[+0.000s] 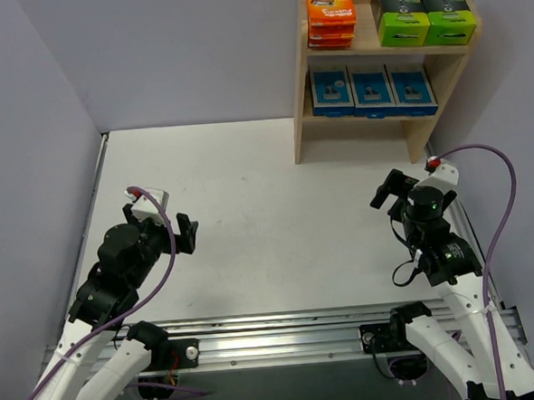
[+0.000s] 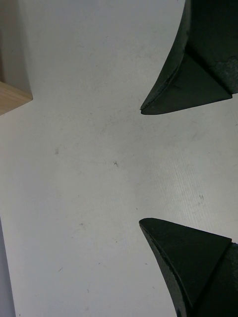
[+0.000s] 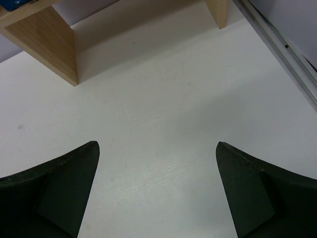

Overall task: Place and organize the shaving razors onto the shelf
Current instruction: Place the shaving razor onto shelf

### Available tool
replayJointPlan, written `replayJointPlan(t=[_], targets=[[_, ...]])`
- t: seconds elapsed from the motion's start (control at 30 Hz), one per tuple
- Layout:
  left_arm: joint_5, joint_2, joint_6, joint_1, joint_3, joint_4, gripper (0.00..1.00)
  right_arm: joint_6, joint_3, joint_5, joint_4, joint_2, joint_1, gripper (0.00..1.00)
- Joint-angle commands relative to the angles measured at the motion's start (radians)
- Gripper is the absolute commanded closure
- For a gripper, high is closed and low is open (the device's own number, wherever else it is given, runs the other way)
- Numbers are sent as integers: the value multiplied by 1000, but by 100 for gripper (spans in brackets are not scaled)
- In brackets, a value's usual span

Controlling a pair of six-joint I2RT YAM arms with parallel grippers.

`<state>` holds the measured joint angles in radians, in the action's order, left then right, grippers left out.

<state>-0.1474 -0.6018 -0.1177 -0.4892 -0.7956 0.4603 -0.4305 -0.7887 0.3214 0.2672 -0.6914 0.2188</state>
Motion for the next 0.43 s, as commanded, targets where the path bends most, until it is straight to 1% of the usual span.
replayJointPlan(t=[0.0, 0.4], targets=[[-12, 7, 15, 0, -5, -26, 6, -2, -27, 28, -2, -8, 14, 0], [-24, -1, 18, 0, -5, -26, 6, 7, -27, 16, -5, -28, 24, 0]])
